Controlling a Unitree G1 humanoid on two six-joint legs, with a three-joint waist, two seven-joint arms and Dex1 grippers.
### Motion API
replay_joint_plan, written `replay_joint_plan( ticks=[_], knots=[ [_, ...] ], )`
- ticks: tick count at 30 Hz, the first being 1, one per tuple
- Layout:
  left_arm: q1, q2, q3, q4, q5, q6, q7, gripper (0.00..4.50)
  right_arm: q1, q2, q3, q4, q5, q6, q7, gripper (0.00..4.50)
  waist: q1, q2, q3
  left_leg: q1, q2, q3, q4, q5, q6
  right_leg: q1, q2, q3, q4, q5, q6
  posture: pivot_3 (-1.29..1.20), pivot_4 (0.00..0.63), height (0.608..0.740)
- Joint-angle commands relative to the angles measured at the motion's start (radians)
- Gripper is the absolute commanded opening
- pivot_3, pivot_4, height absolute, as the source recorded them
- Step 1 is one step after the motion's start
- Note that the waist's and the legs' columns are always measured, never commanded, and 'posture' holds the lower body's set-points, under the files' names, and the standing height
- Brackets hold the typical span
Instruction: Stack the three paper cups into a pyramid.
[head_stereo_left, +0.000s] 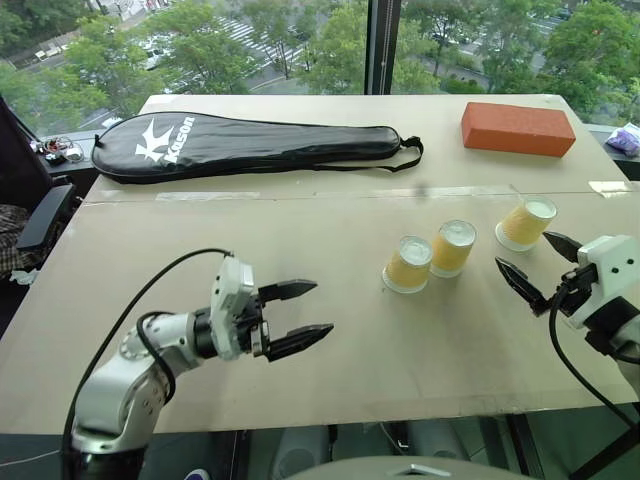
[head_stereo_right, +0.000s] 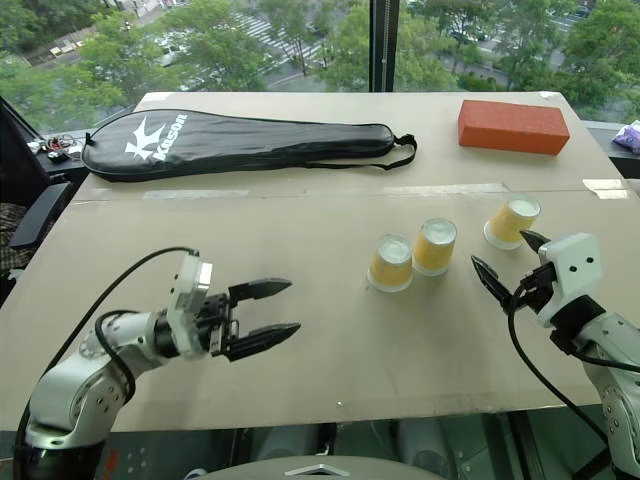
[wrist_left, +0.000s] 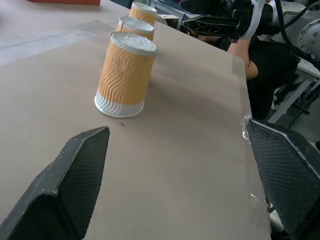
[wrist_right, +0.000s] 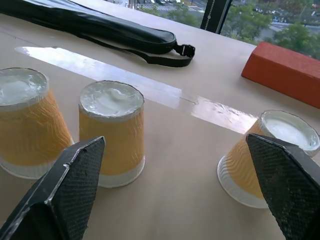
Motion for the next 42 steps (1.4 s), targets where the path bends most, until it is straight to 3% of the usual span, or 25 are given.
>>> replay_joint_plan(
  ticks=[1,7,16,24,28,30,33,37,42],
  knots=[
    [0.010,-0.006,0.002,-0.066,-0.019,-0.042,0.030,4.49,-0.082,-0.003,0.000,0.066,-0.037,0.014,-0.053,4.50,0.001,0.000,0.000,0.000,0.000,0.000,0.000,0.000,0.000,0.000,0.000,0.000,0.000,0.000,0.000,0.00,0.150,0.740],
    [0.017,0.014,0.030,-0.110,-0.091,-0.051,0.024,4.49,-0.292,0.045,0.026,0.265,-0.097,0.055,-0.170,4.50,-0.010,0.001,0.000,0.001,-0.001,0.001,0.001,0.000,0.000,0.000,0.001,0.002,0.000,0.000,0.000,0.00,0.150,0.740],
    [-0.004,0.037,0.054,-0.211,-0.193,-0.045,0.080,4.49,-0.495,0.066,0.068,0.545,-0.141,0.035,-0.185,4.50,-0.023,0.001,0.001,-0.001,-0.001,0.002,-0.001,0.000,0.000,-0.001,0.002,0.001,-0.001,0.002,-0.003,0.00,0.150,0.740],
    [0.000,0.049,0.060,-0.253,-0.225,-0.052,0.139,4.49,-0.586,0.065,0.071,0.710,-0.153,-0.011,-0.159,4.50,-0.025,0.002,0.001,0.000,-0.001,0.002,-0.001,0.000,0.000,-0.001,0.002,0.002,-0.001,0.002,-0.003,0.00,0.150,0.740],
    [0.020,0.050,0.059,-0.255,-0.214,-0.056,0.153,4.50,-0.585,0.041,0.067,0.699,-0.148,-0.040,-0.114,2.66,-0.025,0.002,0.001,-0.001,-0.001,0.002,-0.001,0.000,0.000,-0.001,0.002,0.002,-0.001,0.002,-0.003,0.00,0.150,0.740],
    [0.033,0.048,0.061,-0.253,-0.207,-0.061,0.161,4.50,-0.581,0.025,0.050,0.675,-0.128,-0.041,-0.080,2.05,-0.026,0.002,0.001,0.000,-0.001,0.002,-0.001,0.000,0.000,-0.001,0.002,0.003,-0.001,0.002,-0.003,0.00,0.150,0.740],
    [0.055,0.037,0.060,-0.244,-0.146,-0.101,0.178,4.50,-0.556,-0.021,0.035,0.598,-0.068,-0.041,0.035,2.05,-0.025,0.003,0.002,0.000,-0.001,0.002,-0.001,0.000,0.000,-0.001,0.002,0.003,-0.001,0.002,-0.003,0.00,0.150,0.740],
    [0.091,0.004,0.060,-0.190,-0.126,-0.152,0.169,4.50,-0.493,-0.106,0.019,0.354,0.150,0.062,0.269,2.05,-0.024,0.006,0.003,0.000,0.000,0.001,-0.002,0.000,0.001,-0.001,0.002,0.002,-0.001,0.002,-0.003,0.00,0.150,0.740],
    [0.106,0.030,0.109,-0.127,-0.220,-0.119,0.106,4.50,-0.502,-0.170,0.056,0.131,0.334,0.213,0.326,2.05,-0.026,0.005,0.004,0.000,0.001,-0.001,-0.002,-0.001,0.001,-0.001,0.003,0.002,-0.001,0.001,-0.001,0.00,0.150,0.740]
  ],
)
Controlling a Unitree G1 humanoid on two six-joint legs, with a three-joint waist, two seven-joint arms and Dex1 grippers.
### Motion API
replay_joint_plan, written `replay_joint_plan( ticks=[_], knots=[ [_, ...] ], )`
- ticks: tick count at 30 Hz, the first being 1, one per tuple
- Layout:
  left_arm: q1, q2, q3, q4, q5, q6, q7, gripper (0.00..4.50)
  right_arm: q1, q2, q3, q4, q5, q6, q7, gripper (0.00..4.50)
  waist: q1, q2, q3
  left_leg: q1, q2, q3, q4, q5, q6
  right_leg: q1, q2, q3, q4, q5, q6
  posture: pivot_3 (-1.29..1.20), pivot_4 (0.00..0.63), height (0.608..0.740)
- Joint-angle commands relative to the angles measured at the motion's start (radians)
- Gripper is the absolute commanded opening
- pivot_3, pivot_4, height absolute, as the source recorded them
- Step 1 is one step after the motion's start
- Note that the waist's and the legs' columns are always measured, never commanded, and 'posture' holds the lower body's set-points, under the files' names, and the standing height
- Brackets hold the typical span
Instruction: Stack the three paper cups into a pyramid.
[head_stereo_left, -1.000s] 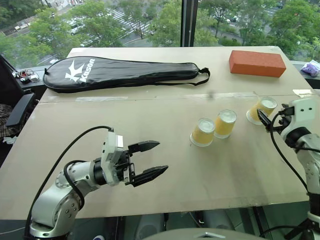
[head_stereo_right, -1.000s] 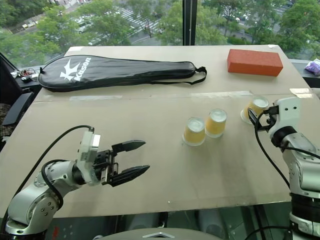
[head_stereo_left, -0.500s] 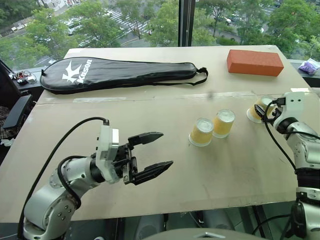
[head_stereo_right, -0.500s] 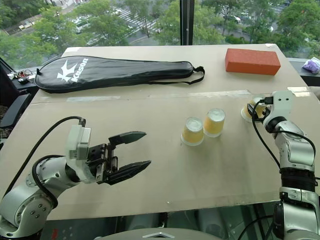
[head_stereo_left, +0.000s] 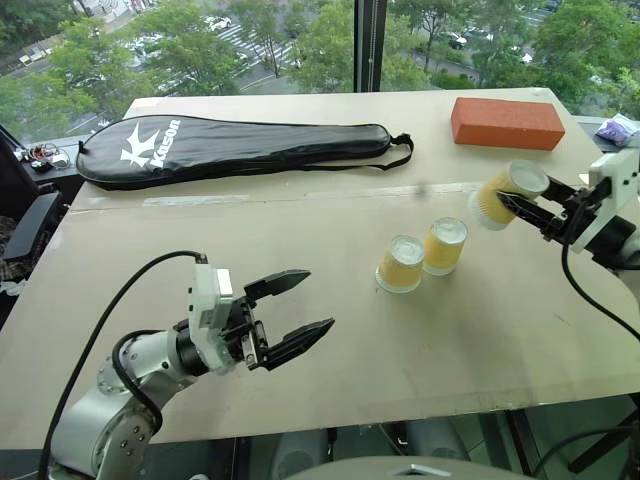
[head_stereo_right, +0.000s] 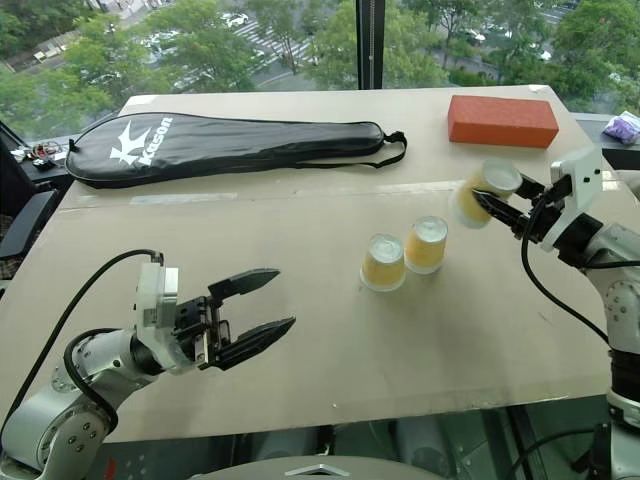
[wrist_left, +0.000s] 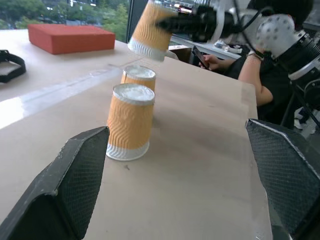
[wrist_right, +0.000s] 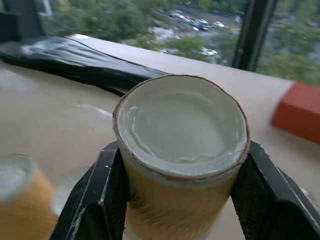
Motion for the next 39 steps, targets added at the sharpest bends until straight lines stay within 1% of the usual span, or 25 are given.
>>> replay_joint_plan(
  ticks=[1,6,10,19,22,23,26,27,30,33,37,39],
  knots=[
    [0.007,0.025,0.061,0.021,-0.075,0.002,-0.046,4.50,-0.035,-0.031,0.031,-0.141,0.088,0.073,0.020,2.05,0.001,0.000,0.000,0.000,0.000,0.000,0.000,0.000,0.000,0.000,0.000,0.000,0.000,-0.001,0.001,0.00,0.150,0.740],
    [0.011,0.031,0.080,0.037,-0.081,-0.011,-0.062,4.50,-0.067,-0.045,0.114,-0.181,0.068,0.095,0.021,2.05,0.003,-0.001,0.000,0.000,0.000,0.001,0.000,0.000,0.000,0.000,-0.002,0.000,0.000,-0.001,0.001,0.00,0.150,0.740],
    [0.016,0.029,0.082,0.029,-0.082,-0.008,-0.063,4.50,-0.106,-0.062,0.199,-0.157,-0.020,0.066,0.029,2.05,0.003,-0.001,0.000,-0.002,-0.001,0.001,0.001,0.000,0.000,-0.001,-0.003,0.000,-0.001,0.000,0.000,0.00,0.150,0.740],
    [0.046,0.022,0.085,0.008,-0.081,-0.019,-0.060,4.50,-0.124,-0.049,0.264,-0.079,-0.112,0.022,0.065,2.05,0.003,-0.001,0.001,-0.003,-0.001,0.001,0.000,0.000,0.000,-0.002,-0.003,0.000,-0.001,0.001,-0.002,0.00,0.150,0.740],
    [0.053,0.020,0.086,0.006,-0.081,-0.023,-0.057,4.50,-0.130,-0.048,0.287,-0.021,-0.169,-0.010,0.061,2.05,0.003,-0.001,0.001,-0.002,-0.001,0.002,0.000,0.000,0.000,-0.002,-0.003,0.000,-0.001,0.001,-0.001,0.00,0.150,0.740],
    [0.056,0.019,0.087,0.004,-0.082,-0.023,-0.057,4.50,-0.132,-0.047,0.286,-0.012,-0.172,-0.012,0.064,3.04,0.003,-0.001,0.001,-0.002,-0.001,0.002,0.000,0.000,0.000,-0.002,-0.003,0.000,-0.001,0.001,-0.001,0.00,0.150,0.740],
    [0.065,0.018,0.089,0.000,-0.081,-0.025,-0.058,4.50,-0.132,-0.044,0.270,-0.016,-0.165,-0.015,0.073,4.38,0.003,-0.001,0.001,-0.002,-0.001,0.002,0.000,0.000,0.000,-0.002,-0.003,0.000,-0.001,0.001,-0.001,0.00,0.150,0.740],
    [0.067,0.019,0.090,0.000,-0.081,-0.026,-0.058,4.50,-0.132,-0.041,0.260,-0.022,-0.160,-0.015,0.070,4.46,0.003,-0.001,0.001,-0.002,-0.001,0.002,0.000,0.000,0.000,-0.002,-0.003,0.000,-0.001,0.001,-0.001,0.00,0.150,0.740],
    [0.066,0.018,0.086,-0.001,-0.074,-0.027,-0.049,4.50,-0.125,-0.047,0.202,-0.060,-0.103,0.014,0.073,4.46,0.003,-0.001,0.001,-0.003,-0.001,0.001,0.000,0.000,0.000,-0.002,-0.003,0.000,-0.001,0.001,-0.002,0.00,0.150,0.740],
    [0.057,0.017,0.071,-0.007,-0.069,-0.014,-0.022,4.50,-0.082,-0.071,0.131,-0.110,-0.046,0.031,0.090,4.46,0.007,-0.001,0.001,-0.004,-0.001,0.001,0.000,0.000,0.001,-0.003,-0.003,0.000,-0.001,0.001,-0.002,0.00,0.150,0.740],
    [0.047,0.011,0.044,0.007,-0.022,-0.026,0.003,4.50,0.028,-0.091,0.014,-0.193,0.025,0.033,0.105,4.46,0.010,-0.002,0.001,-0.004,-0.001,0.001,0.000,-0.001,0.001,-0.003,-0.003,0.000,-0.002,0.001,-0.002,0.00,0.150,0.740],
    [0.039,0.007,0.035,0.021,-0.007,-0.034,0.004,4.50,0.073,-0.095,-0.016,-0.216,0.035,0.034,0.094,4.46,0.008,-0.002,0.001,-0.004,-0.001,0.001,0.000,-0.001,0.001,-0.002,-0.003,0.000,-0.002,0.001,-0.002,0.00,0.150,0.740]
  ],
)
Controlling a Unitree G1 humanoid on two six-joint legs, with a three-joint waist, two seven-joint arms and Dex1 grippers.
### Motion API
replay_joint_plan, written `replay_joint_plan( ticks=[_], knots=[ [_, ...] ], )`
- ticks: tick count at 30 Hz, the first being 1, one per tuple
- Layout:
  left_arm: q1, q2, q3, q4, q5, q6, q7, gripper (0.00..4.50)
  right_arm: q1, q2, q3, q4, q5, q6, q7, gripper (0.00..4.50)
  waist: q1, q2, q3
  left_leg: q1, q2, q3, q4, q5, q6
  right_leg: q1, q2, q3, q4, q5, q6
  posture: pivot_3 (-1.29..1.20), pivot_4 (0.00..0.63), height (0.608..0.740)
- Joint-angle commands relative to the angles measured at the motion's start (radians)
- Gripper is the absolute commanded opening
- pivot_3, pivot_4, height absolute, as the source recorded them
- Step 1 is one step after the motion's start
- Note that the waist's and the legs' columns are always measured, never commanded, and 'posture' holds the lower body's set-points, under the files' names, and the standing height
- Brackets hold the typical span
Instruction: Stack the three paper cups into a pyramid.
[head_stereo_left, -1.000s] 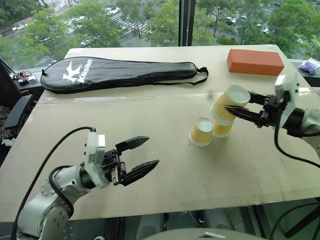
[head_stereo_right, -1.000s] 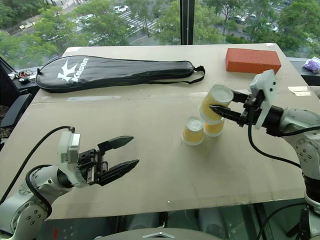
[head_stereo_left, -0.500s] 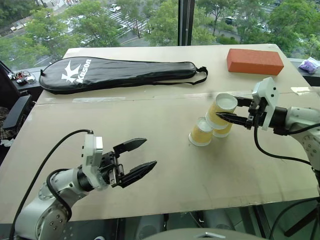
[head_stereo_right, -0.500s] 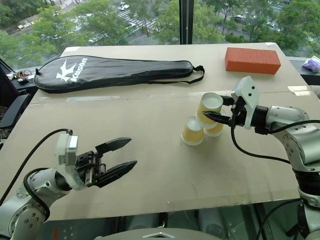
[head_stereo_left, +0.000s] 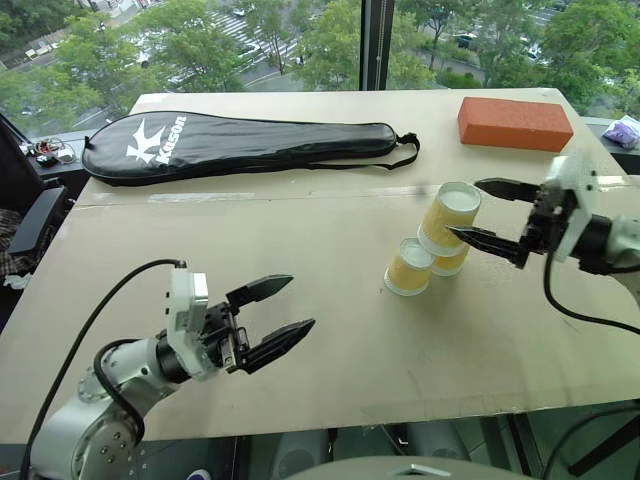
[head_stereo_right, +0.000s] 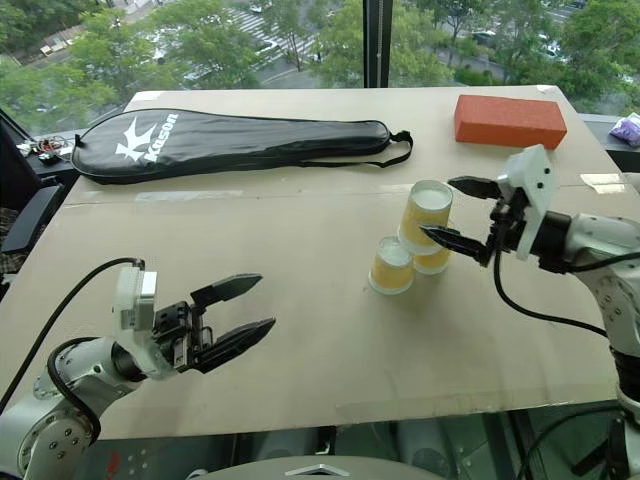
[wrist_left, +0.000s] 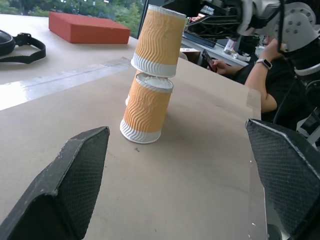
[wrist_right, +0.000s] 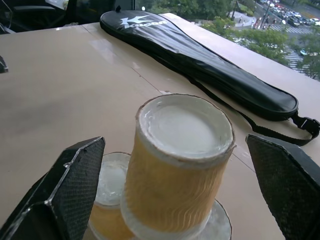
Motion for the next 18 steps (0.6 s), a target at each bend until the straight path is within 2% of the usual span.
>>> replay_joint_plan(
  ticks=[1,6,11,15,18],
  knots=[
    [-0.013,-0.006,-0.011,0.000,0.023,-0.030,-0.002,4.50,0.064,-0.018,-0.090,-0.073,0.030,-0.004,-0.011,4.46,-0.003,0.000,0.000,0.000,0.000,0.000,0.000,0.000,0.000,0.000,0.000,0.000,0.000,0.000,0.000,0.00,0.150,0.740],
    [0.000,0.003,-0.012,0.027,0.052,-0.041,-0.016,4.50,0.250,-0.021,-0.193,-0.134,0.019,-0.025,-0.006,4.46,-0.005,0.000,0.000,0.001,0.000,0.000,0.000,0.000,0.000,0.000,0.001,0.000,0.001,-0.002,0.003,0.00,0.150,0.740],
    [0.112,0.004,0.035,0.042,0.078,-0.052,-0.025,4.50,0.562,0.014,-0.322,-0.132,-0.067,-0.149,0.094,4.46,0.002,-0.001,0.000,0.001,0.000,0.000,0.000,0.000,0.000,0.000,0.001,0.000,0.000,-0.002,0.003,0.00,0.150,0.740],
    [0.205,0.017,0.077,0.076,0.102,-0.064,-0.050,4.50,0.686,0.037,-0.342,-0.061,-0.141,-0.250,0.125,4.46,-0.006,-0.002,0.000,0.001,0.000,0.002,0.000,-0.001,0.001,0.000,0.000,0.002,0.000,-0.003,0.005,0.00,0.150,0.740],
    [0.231,0.029,0.083,0.120,0.140,-0.078,-0.064,4.50,0.718,0.054,-0.322,-0.020,-0.173,-0.303,0.128,4.46,-0.007,-0.003,0.000,0.003,0.001,0.002,0.000,-0.001,0.001,0.000,-0.001,0.001,0.000,-0.003,0.005,0.00,0.150,0.740]
  ],
)
